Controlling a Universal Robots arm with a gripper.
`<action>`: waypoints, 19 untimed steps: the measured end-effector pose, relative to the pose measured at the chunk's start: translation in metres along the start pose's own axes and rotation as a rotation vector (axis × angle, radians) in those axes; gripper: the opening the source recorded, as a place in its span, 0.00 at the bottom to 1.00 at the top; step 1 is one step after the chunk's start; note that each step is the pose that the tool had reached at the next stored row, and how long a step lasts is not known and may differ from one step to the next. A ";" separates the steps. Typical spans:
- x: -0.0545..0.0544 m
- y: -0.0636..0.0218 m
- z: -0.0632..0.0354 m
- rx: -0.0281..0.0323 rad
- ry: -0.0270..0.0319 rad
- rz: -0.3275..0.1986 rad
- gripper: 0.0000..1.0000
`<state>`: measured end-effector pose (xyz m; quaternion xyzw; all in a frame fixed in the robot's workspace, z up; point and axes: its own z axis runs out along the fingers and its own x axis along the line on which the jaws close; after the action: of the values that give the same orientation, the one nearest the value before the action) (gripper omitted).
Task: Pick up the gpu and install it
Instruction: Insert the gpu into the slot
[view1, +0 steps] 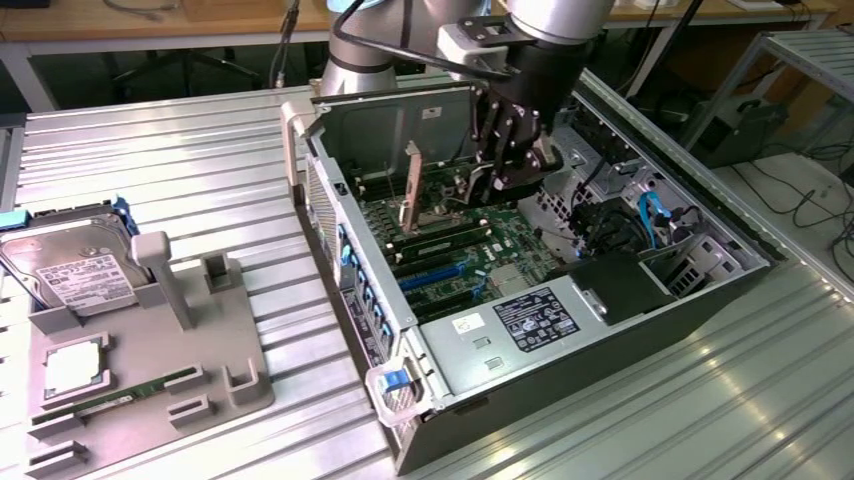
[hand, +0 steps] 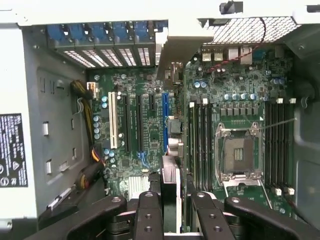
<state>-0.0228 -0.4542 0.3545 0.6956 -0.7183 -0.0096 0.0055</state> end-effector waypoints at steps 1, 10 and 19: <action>0.000 0.0015 0.0020 -0.0001 -0.0001 0.000 0.28; 0.001 0.0046 0.0170 -0.0003 0.0001 -0.001 0.28; 0.001 0.0123 0.0303 0.0007 0.0000 0.000 0.28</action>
<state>-0.0358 -0.4542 0.3245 0.6958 -0.7181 -0.0093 0.0052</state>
